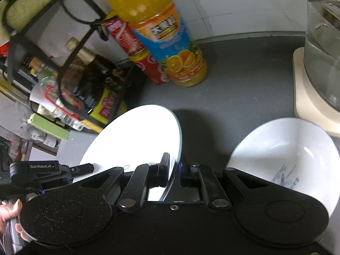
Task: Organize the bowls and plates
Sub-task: 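Lift the 'Sweet' plate and carry it over the gold-rimmed plate with both tools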
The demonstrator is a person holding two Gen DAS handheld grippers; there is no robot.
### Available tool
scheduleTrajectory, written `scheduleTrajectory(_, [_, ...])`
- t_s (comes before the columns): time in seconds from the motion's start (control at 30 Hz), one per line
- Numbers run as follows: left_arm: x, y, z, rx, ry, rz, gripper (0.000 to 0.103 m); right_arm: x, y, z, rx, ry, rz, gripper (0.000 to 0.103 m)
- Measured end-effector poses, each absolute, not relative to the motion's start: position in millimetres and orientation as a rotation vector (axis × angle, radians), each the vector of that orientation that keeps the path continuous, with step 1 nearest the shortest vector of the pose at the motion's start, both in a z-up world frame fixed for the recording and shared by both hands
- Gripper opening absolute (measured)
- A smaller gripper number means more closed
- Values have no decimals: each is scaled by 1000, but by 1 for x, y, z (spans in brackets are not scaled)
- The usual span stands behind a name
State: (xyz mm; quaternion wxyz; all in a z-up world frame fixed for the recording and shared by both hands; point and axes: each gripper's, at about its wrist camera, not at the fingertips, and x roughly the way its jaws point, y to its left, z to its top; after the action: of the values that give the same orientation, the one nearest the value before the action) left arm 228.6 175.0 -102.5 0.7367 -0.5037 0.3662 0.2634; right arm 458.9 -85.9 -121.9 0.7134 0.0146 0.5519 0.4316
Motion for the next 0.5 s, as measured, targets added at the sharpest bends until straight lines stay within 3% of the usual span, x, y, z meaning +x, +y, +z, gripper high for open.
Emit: scheduleTrajectory(0.5, [180,197,-97,-1071,864,448,3,404,-80,-115,29,1190,963,9])
